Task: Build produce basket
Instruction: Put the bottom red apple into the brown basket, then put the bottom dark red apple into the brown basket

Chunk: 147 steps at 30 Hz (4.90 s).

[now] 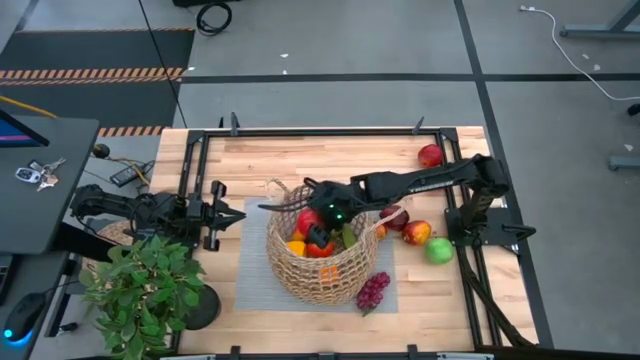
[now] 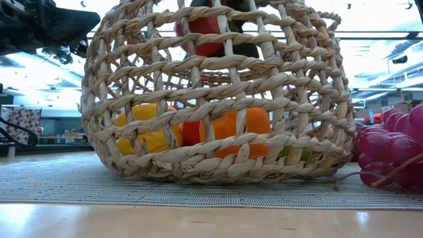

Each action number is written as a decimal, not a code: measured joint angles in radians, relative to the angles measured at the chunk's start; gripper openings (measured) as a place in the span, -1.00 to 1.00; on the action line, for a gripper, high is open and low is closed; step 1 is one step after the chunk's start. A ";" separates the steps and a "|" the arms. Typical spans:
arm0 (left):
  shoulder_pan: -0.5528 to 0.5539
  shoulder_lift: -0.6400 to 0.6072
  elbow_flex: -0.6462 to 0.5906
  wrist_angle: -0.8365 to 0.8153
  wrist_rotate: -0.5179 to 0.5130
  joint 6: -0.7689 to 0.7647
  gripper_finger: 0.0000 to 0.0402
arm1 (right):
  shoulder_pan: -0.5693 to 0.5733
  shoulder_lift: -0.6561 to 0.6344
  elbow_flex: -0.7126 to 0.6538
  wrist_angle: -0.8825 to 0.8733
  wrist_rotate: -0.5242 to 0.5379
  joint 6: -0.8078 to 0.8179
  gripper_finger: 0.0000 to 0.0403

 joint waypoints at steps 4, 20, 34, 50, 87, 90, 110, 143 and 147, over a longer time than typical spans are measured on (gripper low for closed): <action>0.000 0.004 0.000 0.005 0.000 0.000 -0.84 | 0.003 0.029 0.000 -0.004 0.004 -0.164 0.64; 0.000 0.019 0.000 -0.003 0.000 0.000 -0.85 | 0.045 0.096 -0.002 -0.003 0.155 -0.471 0.65; 0.000 0.026 0.000 0.000 0.000 0.000 -0.87 | 0.036 0.109 -0.002 -0.037 0.215 -0.471 0.75; 0.000 0.026 0.000 -0.001 0.000 0.000 -0.86 | 0.025 0.103 0.188 -0.220 0.232 -0.447 0.94; 0.000 0.026 0.000 0.000 0.000 0.000 -0.86 | 0.501 0.028 0.632 -1.011 0.566 -0.120 0.73; 0.000 0.026 0.000 0.000 0.000 0.000 -0.87 | 0.533 0.029 0.629 -1.009 0.563 -0.106 0.73; 0.000 0.026 0.000 -0.001 0.000 0.000 -0.87 | 0.636 -0.358 -0.090 -0.878 0.499 0.264 0.73; 0.000 0.026 0.000 -0.001 0.000 0.000 -0.86 | 0.420 -0.444 -0.719 -0.570 0.456 0.026 0.88; 0.000 0.026 0.000 -0.001 0.000 0.000 -0.87 | 0.399 -0.410 -0.754 -0.536 0.450 -0.062 0.88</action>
